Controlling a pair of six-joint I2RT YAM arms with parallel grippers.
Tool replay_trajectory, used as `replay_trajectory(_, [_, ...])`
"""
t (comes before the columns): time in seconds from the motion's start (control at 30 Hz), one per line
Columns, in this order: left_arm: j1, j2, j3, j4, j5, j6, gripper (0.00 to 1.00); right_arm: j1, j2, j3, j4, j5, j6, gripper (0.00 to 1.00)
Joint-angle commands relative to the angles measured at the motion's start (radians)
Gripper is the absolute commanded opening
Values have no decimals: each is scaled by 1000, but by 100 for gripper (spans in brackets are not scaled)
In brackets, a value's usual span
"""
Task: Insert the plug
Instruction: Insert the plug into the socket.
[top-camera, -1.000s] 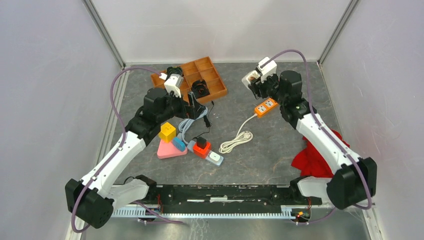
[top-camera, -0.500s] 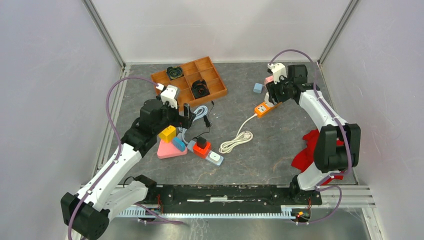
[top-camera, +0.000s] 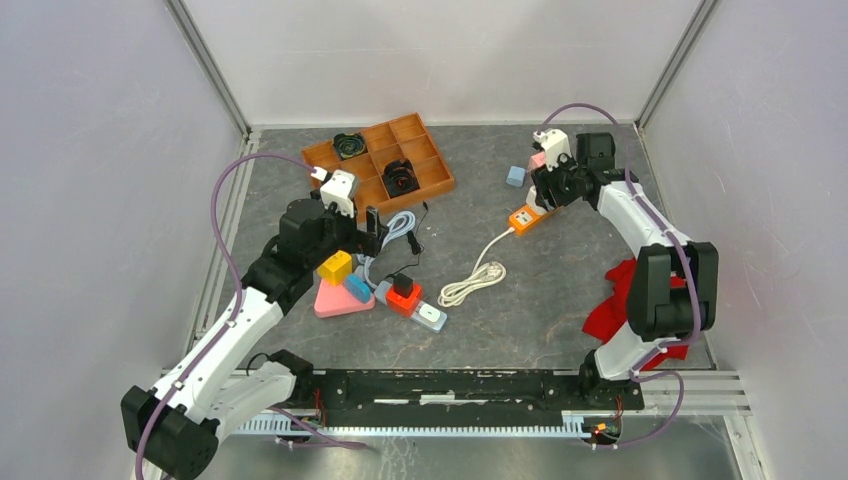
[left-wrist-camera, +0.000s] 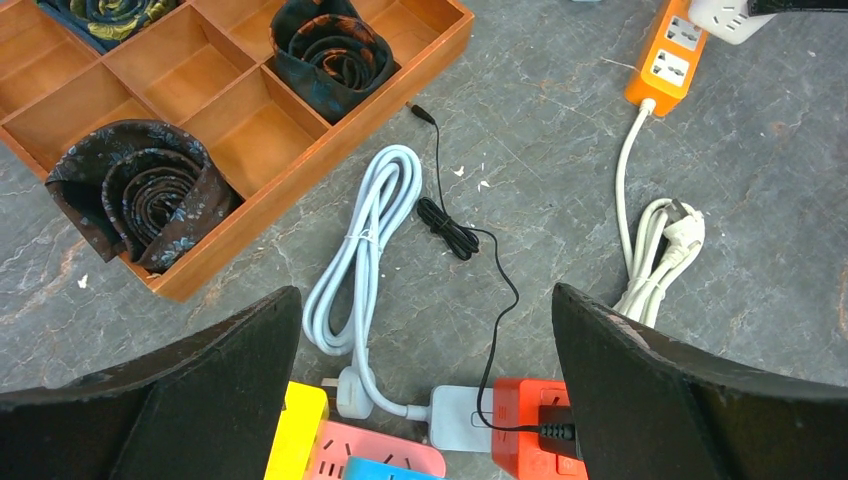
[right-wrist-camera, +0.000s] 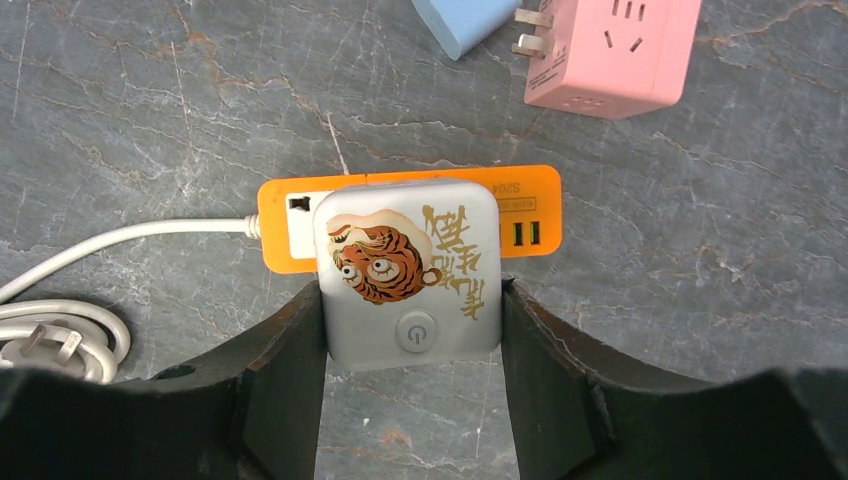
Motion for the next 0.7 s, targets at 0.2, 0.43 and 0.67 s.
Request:
replay_trajectory(0.2, [0, -19, 8, 25, -13, 52, 100, -9, 71, -25, 94, -42, -43, 19])
replay_trajectory(0.43, [0, -13, 11, 25, -7, 51, 100, -9, 84, -26, 101, -18, -76, 18])
replay_trajectory(0.67, [0, -20, 8, 25, -19, 53, 100, -33, 88, -4, 54, -40, -106, 18])
